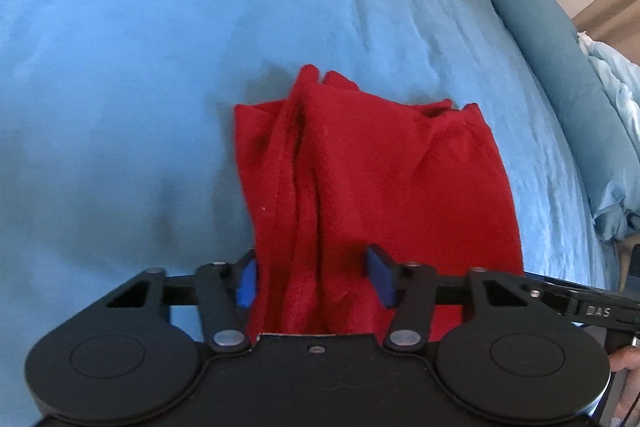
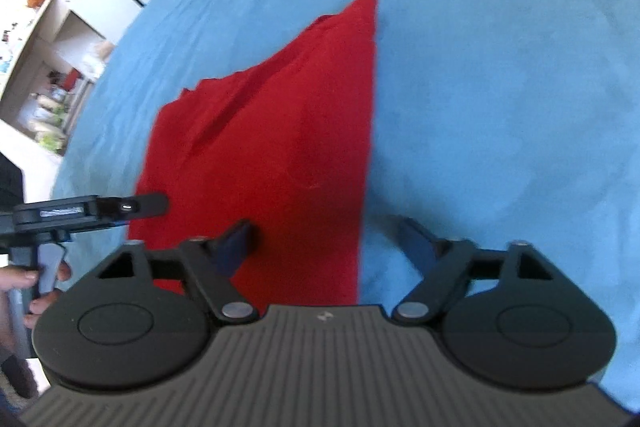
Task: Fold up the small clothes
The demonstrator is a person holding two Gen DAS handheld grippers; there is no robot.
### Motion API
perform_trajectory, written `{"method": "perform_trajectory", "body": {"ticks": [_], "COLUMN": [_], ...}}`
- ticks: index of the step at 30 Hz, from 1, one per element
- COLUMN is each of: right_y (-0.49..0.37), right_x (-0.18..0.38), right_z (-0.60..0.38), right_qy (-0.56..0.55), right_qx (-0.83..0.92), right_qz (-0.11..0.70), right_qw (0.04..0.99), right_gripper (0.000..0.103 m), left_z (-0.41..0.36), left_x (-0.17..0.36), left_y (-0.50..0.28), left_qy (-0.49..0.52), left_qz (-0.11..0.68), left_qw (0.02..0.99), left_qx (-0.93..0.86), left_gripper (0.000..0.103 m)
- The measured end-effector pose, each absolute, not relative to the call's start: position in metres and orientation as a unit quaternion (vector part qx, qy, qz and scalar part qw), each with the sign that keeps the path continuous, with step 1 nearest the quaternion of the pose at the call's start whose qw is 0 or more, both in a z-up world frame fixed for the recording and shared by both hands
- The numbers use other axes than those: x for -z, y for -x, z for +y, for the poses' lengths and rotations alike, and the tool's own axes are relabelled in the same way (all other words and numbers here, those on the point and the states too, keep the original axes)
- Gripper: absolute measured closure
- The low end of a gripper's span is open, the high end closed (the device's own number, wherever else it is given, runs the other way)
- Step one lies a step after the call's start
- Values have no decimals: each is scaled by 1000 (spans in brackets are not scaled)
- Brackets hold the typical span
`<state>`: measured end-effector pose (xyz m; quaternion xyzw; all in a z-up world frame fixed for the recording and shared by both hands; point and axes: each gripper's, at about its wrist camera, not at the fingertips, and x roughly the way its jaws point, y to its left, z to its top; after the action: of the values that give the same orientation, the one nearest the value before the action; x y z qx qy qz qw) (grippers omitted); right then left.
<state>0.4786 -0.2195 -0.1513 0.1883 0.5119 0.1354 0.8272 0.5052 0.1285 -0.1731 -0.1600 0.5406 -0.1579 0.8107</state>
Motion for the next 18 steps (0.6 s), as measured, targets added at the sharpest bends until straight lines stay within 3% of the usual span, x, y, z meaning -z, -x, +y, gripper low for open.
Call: {"method": "perform_trajectory", "body": {"ticks": [3,4,7,18], "right_y": [-484,-484,-482,-453], "right_x": [153,152,147,98], "right_z": [-213,-211,-207,-207], "right_qy": [-191,-188,-177,-173], "right_qx": [-145,-145,-146,-152], "right_qz": [517,515,506,457], "right_qw": [822,823,832,859], "right_gripper": [34,46,61,65], "left_z": [121,120,118,98], "left_x": [172,172,167,118], "left_y": [-506,-506,-503,-474], "left_qy": [150,148,143,114], "left_qz": [539,538,531,504], "left_qw": [813,814,820,835], "left_qx": [160,159,156,188], "left_gripper": [62,66,76,83]}}
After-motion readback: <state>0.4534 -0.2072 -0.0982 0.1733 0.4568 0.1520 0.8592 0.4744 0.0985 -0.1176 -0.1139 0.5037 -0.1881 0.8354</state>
